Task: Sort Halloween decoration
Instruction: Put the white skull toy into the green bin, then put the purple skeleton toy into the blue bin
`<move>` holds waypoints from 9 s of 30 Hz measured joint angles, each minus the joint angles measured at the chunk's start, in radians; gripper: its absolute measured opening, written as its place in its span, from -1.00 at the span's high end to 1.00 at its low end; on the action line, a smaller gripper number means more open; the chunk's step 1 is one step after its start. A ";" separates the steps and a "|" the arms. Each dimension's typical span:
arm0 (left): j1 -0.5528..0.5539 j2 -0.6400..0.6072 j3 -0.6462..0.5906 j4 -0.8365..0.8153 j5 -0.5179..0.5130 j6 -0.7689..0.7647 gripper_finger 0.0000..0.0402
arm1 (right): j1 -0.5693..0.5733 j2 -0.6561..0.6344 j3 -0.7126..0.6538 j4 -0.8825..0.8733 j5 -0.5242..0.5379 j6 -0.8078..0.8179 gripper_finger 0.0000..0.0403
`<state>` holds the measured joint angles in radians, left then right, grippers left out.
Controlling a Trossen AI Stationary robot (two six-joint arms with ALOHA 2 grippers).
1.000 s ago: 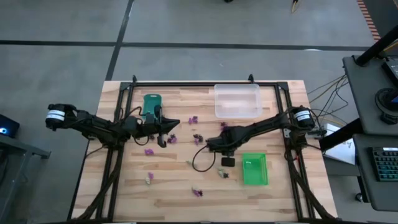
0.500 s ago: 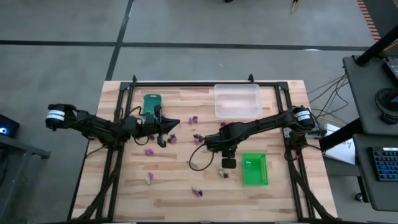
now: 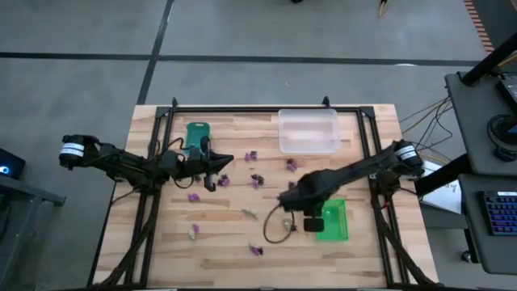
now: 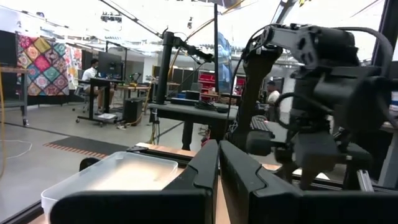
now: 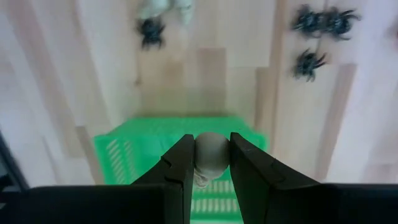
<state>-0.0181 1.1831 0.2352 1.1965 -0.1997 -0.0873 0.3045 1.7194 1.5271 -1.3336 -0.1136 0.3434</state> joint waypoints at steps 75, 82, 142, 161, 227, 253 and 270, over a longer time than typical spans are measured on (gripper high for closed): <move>0.000 0.001 0.000 0.044 -0.002 -0.004 1.00 | 0.140 -0.075 -0.486 0.347 0.063 0.077 0.62; 0.000 0.001 0.000 0.043 -0.002 -0.001 1.00 | 0.140 -0.075 -0.486 0.349 0.063 0.071 0.62; -0.001 0.013 0.362 -0.896 0.140 0.158 1.00 | 0.072 -0.602 -0.620 1.014 0.518 -0.286 0.35; 0.000 0.244 0.522 -1.224 0.220 0.420 1.00 | 0.023 -0.723 -0.995 1.667 0.498 -0.361 0.40; 0.108 0.655 0.768 -1.405 0.272 0.812 0.55 | 0.022 -0.728 -1.075 1.784 0.454 -0.292 0.33; 0.110 0.508 0.768 -1.470 0.318 0.742 1.00 | 0.022 -0.728 -1.075 1.785 0.454 -0.291 0.33; 0.286 0.140 0.760 -1.756 0.285 0.491 0.99 | 0.022 -0.728 -1.075 1.788 0.455 -0.284 0.33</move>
<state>0.2679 1.3228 0.9952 -0.5592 0.0854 0.4042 0.3264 0.9916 0.4522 0.4540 0.3410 0.0593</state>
